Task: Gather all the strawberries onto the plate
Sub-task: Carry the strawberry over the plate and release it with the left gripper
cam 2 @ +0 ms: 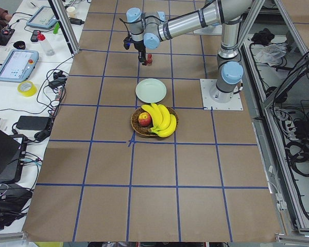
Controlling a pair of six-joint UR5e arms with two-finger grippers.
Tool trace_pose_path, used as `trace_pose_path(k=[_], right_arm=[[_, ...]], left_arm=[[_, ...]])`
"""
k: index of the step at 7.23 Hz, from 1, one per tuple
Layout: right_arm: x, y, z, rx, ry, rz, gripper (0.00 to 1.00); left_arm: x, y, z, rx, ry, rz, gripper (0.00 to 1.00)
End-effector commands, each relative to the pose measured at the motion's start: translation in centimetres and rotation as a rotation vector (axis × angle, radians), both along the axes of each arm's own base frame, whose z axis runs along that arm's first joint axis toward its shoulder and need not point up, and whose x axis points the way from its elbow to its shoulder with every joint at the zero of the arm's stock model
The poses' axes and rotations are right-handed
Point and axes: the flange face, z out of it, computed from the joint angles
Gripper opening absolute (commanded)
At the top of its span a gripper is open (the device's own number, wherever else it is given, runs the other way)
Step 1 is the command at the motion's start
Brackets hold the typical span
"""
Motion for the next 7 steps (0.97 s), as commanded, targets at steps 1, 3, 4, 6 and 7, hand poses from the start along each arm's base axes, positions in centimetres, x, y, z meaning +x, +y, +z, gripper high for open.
trace_pose_path(k=[1,3,4,6,7], right_arm=[[0.0,0.0,-0.1,0.002,-0.004,0.000,1.00],[0.1,-0.1,-0.1,0.000,-0.007,0.000,1.00],[0.0,-0.1,-0.1,0.000,-0.006,0.000,1.00],[0.1,0.0,-0.1,0.000,-0.007,0.002,1.00],[0.1,0.0,-0.1,0.000,-0.006,0.002,1.00]], left_arm=[[9.6,-1.5,-0.7,0.056,-0.081,0.055,0.00],[14.1,-0.9,-4.4,0.127,-0.071,0.119,0.00],[14.8,-1.0,-5.4,0.142,-0.070,0.134,0.00],[14.9,-0.4,-7.8,0.191,-0.066,0.146,0.00],[15.0,-0.5,-8.4,0.201,-0.077,0.143,0.31]])
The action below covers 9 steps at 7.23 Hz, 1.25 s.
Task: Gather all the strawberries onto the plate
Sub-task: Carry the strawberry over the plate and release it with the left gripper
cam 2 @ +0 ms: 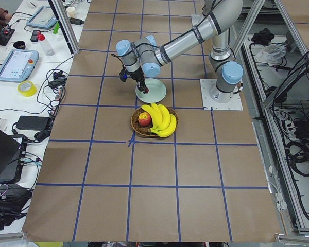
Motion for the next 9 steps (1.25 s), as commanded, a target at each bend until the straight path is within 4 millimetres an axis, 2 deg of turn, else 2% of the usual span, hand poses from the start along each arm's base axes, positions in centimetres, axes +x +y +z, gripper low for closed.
trace_pose_path(k=[1,2,3,4,5,6,7,8,9], right_arm=[[0.0,0.0,0.0,0.000,-0.001,0.000,1.00],[0.0,0.0,0.0,0.000,-0.001,0.000,1.00],[0.0,0.0,0.0,0.000,-0.001,0.000,1.00],[0.0,0.0,0.0,0.000,-0.002,0.000,1.00],[0.0,0.0,0.0,0.000,-0.002,0.000,1.00],[0.0,0.0,0.0,0.000,-0.002,0.000,1.00],[0.0,0.0,-0.1,0.002,-0.001,0.000,1.00],[0.0,0.0,0.0,0.000,-0.001,0.000,1.00],[0.0,0.0,-0.1,0.002,-0.002,0.000,1.00]], left_arm=[[0.5,-0.2,-1.0,0.010,-0.040,-0.005,0.87],[0.5,-0.3,-0.7,-0.006,-0.045,-0.004,1.00],[0.5,-0.5,-0.1,-0.020,-0.046,-0.002,1.00],[0.6,-1.5,1.5,-0.064,-0.045,0.016,1.00],[0.1,-2.8,3.9,-0.113,-0.030,0.030,1.00],[-0.9,-3.0,5.9,-0.140,-0.020,0.019,1.00],[-1.7,-3.0,6.1,-0.161,0.053,0.038,1.00],[-3.7,-3.1,6.2,-0.177,0.073,0.037,1.00],[-7.7,-2.8,6.3,-0.191,0.058,0.042,1.00]])
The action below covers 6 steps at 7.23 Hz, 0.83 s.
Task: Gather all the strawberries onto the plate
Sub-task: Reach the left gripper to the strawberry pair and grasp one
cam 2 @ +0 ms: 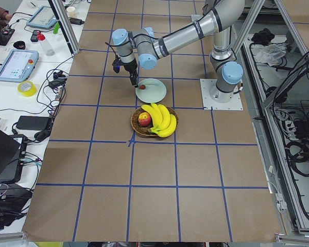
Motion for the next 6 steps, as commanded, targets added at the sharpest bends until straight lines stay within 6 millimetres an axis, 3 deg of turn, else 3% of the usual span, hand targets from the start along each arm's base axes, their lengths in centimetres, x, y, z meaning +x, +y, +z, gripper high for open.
trace_pose_path(k=[1,3,4,5,6], right_arm=[[0.0,0.0,0.0,0.001,-0.001,0.000,1.00],[0.0,0.0,0.0,0.001,-0.001,0.000,1.00],[0.0,0.0,0.0,0.001,-0.001,0.000,1.00],[0.0,0.0,0.0,0.001,-0.001,0.000,1.00],[0.0,0.0,-0.1,0.001,-0.001,0.000,1.00]], left_arm=[[-8.7,0.5,0.4,-0.056,0.015,-0.068,1.00],[-16.5,2.3,-1.0,-0.066,0.062,-0.121,1.00],[-18.1,2.4,-1.1,-0.095,0.095,-0.141,1.00],[-19.8,3.7,-2.0,-0.101,0.157,-0.130,1.00],[-20.3,4.9,-4.5,-0.109,0.197,-0.120,1.00]])
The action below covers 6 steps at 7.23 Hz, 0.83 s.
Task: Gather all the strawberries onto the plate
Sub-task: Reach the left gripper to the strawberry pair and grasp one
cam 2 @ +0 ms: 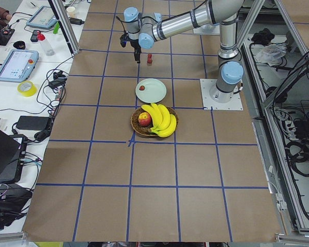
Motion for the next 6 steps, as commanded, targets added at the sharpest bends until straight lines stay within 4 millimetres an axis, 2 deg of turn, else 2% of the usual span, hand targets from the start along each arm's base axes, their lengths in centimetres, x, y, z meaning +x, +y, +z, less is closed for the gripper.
trace_pose_path(k=[1,2,3,4,5,6], right_arm=[[0.0,0.0,-0.5,0.007,-0.001,-0.001,1.00],[0.0,0.0,-0.5,0.001,0.000,-0.002,1.00],[0.0,0.0,-0.5,0.000,0.000,0.000,1.00],[-0.1,-0.1,-0.5,0.000,0.005,-0.002,1.00],[-0.1,-0.1,-0.5,0.000,0.003,-0.002,1.00],[-0.1,-0.1,-0.5,0.000,0.000,-0.002,1.00]], left_arm=[[-1.5,3.1,-4.4,0.023,0.110,0.012,1.00],[-1.4,3.6,-5.2,0.029,0.111,0.012,1.00],[-1.5,3.7,-5.7,0.039,0.114,0.015,0.89],[-1.5,3.8,-6.1,0.048,0.112,0.014,0.84],[-1.7,3.8,-6.9,0.070,0.126,0.031,0.68],[-1.7,3.8,-7.0,0.081,0.124,0.065,0.68]])
